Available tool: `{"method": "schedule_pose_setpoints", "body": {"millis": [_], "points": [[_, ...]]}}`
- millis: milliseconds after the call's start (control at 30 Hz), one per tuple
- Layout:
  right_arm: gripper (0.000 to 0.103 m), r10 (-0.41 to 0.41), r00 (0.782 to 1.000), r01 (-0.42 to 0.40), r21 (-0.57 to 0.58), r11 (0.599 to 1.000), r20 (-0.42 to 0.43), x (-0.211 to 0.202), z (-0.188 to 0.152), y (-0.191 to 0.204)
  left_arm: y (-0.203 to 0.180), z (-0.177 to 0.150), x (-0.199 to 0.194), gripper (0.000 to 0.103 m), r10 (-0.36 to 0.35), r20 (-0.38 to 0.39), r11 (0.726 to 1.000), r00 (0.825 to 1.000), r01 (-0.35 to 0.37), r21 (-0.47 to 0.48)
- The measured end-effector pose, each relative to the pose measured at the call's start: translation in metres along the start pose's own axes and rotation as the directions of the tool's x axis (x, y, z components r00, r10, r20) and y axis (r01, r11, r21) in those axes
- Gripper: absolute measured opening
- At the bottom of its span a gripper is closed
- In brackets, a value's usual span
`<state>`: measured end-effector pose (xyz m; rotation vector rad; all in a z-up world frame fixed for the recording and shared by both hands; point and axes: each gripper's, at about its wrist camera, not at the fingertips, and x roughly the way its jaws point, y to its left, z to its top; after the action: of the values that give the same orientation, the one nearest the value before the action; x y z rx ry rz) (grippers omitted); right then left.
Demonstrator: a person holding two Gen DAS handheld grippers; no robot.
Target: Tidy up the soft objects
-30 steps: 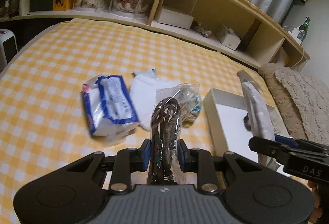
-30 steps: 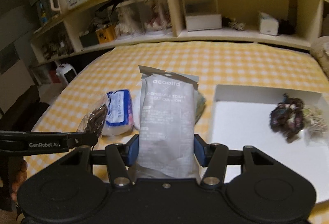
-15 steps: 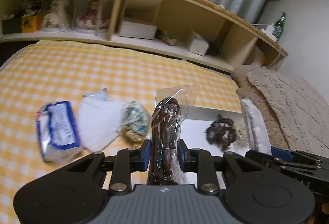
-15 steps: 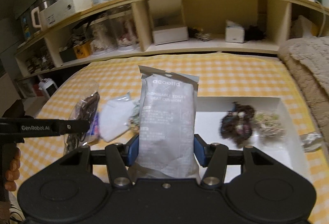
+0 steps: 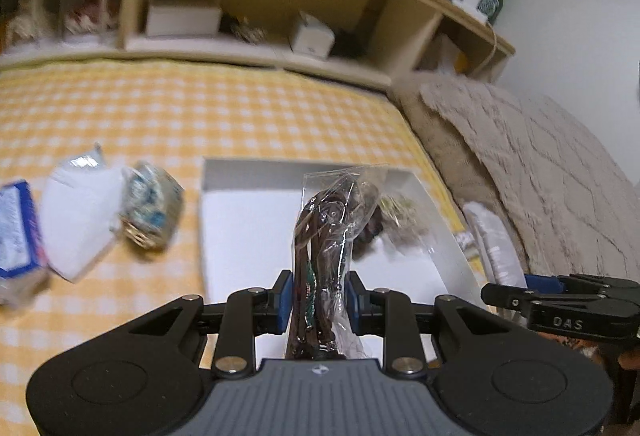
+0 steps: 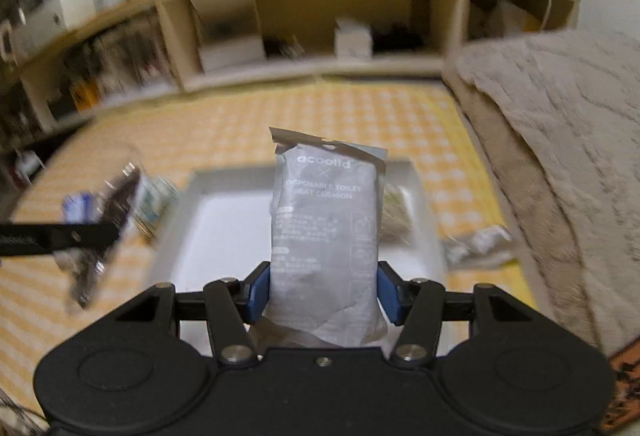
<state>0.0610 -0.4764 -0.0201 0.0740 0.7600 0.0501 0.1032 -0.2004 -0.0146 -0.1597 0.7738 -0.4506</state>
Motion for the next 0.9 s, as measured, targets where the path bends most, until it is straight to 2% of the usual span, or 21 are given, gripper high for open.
{"method": "schedule_pose_setpoints", "body": {"millis": [200,367,467,700,900], "points": [[0.056,-0.055,0.986,0.055,0.0,0.998,-0.156,0.024,-0.01,-0.029,-0.015,-0.011,0.032,0.029,-0.053,-0.083,0.998,0.995,0.05,-0.043],[0.055,-0.013,0.964,0.022,0.031,0.999,-0.266,0.052,-0.009,-0.04,-0.025,-0.007,0.057,0.029,-0.07,-0.134,0.996,0.988,0.061,-0.068],[0.055,-0.001,0.945,0.003,0.003,1.0,-0.327,0.072,-0.006,-0.039,-0.03,-0.006,0.075,0.029,-0.089,-0.17,0.993,0.981,0.074,-0.097],[0.054,-0.031,0.932,0.026,-0.019,0.999,-0.361,0.112,0.008,-0.043,-0.034,-0.009,0.11,0.029,-0.101,-0.209,0.986,0.973,0.069,-0.155],[0.053,-0.059,0.925,0.041,-0.056,0.998,-0.376,0.138,-0.002,-0.048,-0.037,-0.014,0.137,0.029,-0.107,-0.251,0.979,0.962,0.058,-0.197]]}}
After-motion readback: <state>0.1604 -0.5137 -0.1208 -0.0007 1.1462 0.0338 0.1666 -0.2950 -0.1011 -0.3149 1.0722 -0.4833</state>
